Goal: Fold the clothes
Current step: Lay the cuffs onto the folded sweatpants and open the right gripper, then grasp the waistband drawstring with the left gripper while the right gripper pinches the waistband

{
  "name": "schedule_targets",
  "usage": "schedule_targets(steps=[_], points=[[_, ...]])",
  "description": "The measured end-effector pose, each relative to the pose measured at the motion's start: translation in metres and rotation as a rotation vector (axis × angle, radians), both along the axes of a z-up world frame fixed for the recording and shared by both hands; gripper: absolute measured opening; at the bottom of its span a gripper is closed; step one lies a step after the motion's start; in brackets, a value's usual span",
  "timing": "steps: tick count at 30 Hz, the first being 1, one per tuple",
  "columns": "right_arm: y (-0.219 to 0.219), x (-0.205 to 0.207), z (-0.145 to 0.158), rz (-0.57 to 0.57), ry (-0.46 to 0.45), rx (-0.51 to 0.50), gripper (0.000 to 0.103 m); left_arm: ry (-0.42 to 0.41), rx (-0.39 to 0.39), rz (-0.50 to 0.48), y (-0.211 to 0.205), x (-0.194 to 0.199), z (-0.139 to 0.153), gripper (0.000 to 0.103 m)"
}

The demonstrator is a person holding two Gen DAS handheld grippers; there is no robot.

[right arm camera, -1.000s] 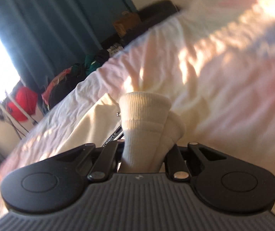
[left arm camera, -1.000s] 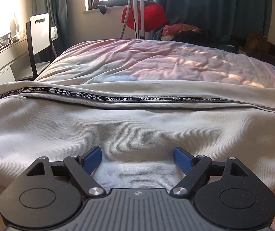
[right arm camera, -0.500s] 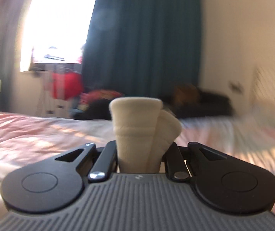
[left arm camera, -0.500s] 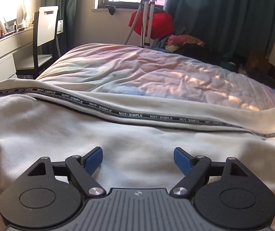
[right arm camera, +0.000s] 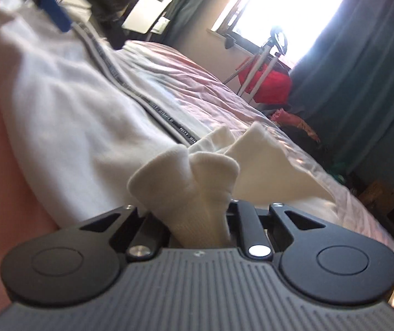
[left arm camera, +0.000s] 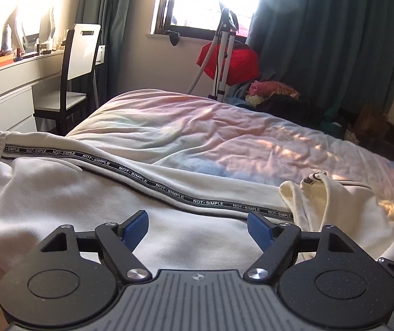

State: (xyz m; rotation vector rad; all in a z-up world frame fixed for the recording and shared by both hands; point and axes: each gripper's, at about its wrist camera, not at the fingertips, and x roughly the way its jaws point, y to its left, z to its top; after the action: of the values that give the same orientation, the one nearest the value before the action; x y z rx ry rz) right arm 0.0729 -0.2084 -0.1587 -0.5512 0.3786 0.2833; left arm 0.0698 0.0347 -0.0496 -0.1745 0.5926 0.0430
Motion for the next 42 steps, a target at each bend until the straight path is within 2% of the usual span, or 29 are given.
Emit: schedule_targets(steps=[4,7,10,13,14,16,17,18,20,24,27,30,34,36,38,42], points=[[0.001,-0.012,0.024,0.005,-0.051,0.124,0.015,-0.032,-0.076,0.002,0.011,-0.001,0.004,0.081],[0.021,-0.021,0.034,0.060,-0.084,0.214,0.015,-0.061,-0.127,-0.007,0.020,-0.002,0.007,0.080],[0.040,-0.014,0.025,0.080,0.016,0.285,0.017,-0.052,-0.169,0.002,0.028,0.000,0.004,0.080],[0.052,-0.014,0.009,0.098,0.023,0.252,0.019,-0.037,-0.237,-0.008,0.035,0.001,0.000,0.081],[0.053,-0.015,0.007,0.117,0.026,0.239,0.023,-0.030,-0.261,-0.012,0.037,0.002,-0.001,0.081],[0.048,-0.011,0.012,0.150,0.084,0.290,0.035,-0.015,-0.297,-0.028,0.038,0.004,-0.005,0.081],[0.044,-0.008,0.016,0.166,0.124,0.326,0.050,-0.006,-0.313,-0.034,0.039,0.005,-0.007,0.081],[0.041,-0.006,0.020,0.183,0.165,0.363,0.071,0.006,-0.331,-0.042,0.039,0.005,-0.010,0.081],[0.033,-0.005,0.030,0.221,0.256,0.461,0.087,0.032,-0.374,-0.067,0.040,0.006,-0.015,0.080],[0.011,-0.018,0.050,0.179,0.370,0.556,0.087,0.066,-0.431,-0.104,0.035,0.001,-0.022,0.081],[-0.019,-0.015,0.065,0.068,0.380,0.654,0.087,0.068,-0.394,-0.124,0.024,-0.004,-0.023,0.080],[-0.052,-0.001,0.071,-0.105,0.364,0.739,0.086,0.058,-0.338,-0.167,0.010,-0.009,-0.022,0.080],[-0.082,0.019,0.072,-0.280,0.305,0.728,0.086,0.047,-0.262,-0.219,-0.010,-0.015,-0.020,0.080],[-0.093,0.029,0.063,-0.338,0.298,0.718,0.086,0.045,-0.219,-0.217,-0.020,-0.018,-0.022,0.080],[-0.102,0.042,0.047,-0.396,0.341,0.747,0.087,0.053,-0.191,-0.235,-0.028,-0.018,-0.024,0.080],[-0.102,0.061,0.018,-0.429,0.416,0.767,0.089,0.055,-0.147,-0.254,-0.036,-0.022,-0.028,0.078]])
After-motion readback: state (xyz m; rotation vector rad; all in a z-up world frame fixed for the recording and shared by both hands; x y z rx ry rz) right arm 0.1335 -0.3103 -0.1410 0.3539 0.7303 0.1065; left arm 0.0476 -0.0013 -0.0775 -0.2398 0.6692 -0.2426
